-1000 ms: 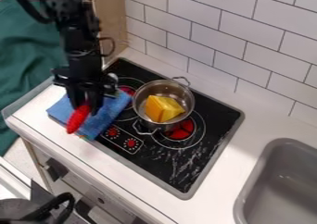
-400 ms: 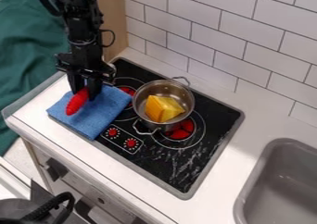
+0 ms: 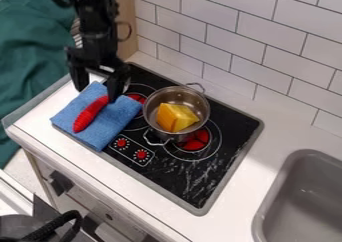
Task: Move the red spoon on the left side of the stove above the blue table cloth
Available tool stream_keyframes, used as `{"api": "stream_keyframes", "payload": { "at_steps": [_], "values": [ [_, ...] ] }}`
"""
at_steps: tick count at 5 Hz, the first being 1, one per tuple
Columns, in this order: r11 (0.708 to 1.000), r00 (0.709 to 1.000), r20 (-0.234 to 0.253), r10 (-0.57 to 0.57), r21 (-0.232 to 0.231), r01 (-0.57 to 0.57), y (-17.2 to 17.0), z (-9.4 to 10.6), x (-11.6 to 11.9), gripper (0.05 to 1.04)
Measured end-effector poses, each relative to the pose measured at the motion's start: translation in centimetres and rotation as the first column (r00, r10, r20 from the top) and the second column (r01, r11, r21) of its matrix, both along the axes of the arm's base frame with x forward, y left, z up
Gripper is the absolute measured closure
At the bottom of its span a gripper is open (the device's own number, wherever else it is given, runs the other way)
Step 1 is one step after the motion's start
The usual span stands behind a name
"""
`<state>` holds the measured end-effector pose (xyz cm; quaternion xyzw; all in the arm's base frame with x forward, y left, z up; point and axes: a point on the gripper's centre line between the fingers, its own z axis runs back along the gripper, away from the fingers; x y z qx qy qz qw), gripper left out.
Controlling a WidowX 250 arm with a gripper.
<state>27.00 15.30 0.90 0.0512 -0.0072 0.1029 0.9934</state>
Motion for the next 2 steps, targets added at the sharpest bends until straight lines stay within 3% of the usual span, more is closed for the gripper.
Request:
{"api": "stream_keyframes", "payload": {
  "at_steps": [1,2],
  "values": [
    [1.0,0.999,0.045,-0.026,-0.004,0.026,-2.2,3.2,0.2,0.074],
    [0.997,0.995,0.075,-0.064,-0.028,0.066,-5.9,4.3,0.8,0.078]
  ]
}}
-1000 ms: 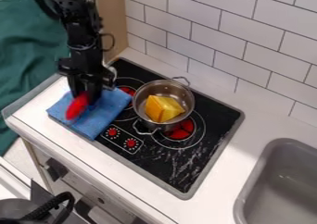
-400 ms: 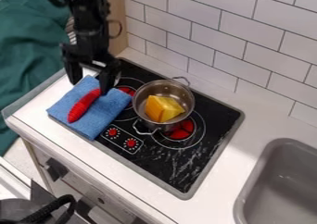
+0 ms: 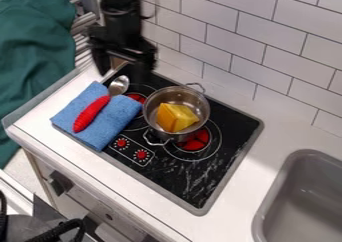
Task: Move the red spoon on the left side of the stove above the blue table cloth
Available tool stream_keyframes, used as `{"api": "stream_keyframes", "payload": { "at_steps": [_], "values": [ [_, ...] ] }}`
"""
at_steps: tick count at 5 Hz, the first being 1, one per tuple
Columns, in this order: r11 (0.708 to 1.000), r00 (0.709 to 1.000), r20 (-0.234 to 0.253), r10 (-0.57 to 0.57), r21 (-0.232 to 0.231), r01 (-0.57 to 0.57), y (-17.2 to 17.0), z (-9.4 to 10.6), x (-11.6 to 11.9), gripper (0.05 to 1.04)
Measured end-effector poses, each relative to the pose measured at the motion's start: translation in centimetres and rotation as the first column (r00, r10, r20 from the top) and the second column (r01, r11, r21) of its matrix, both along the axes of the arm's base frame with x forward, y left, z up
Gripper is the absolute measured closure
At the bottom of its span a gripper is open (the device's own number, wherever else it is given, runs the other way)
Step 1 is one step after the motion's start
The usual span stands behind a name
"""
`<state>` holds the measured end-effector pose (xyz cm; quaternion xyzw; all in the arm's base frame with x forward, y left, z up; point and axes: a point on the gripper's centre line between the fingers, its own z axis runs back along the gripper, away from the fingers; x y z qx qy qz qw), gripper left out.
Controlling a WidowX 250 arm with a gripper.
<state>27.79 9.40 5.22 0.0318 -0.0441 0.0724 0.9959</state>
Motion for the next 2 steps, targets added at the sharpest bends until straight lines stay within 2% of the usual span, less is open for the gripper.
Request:
{"api": "stream_keyframes", "payload": {
  "at_steps": [1,2],
  "values": [
    [0.999,1.0,0.004,-0.027,-0.029,0.028,-2.5,-0.2,0.5,0.079],
    [0.999,0.999,-0.018,-0.035,-0.029,0.035,-3.8,-0.5,0.6,0.079]
  ]
}}
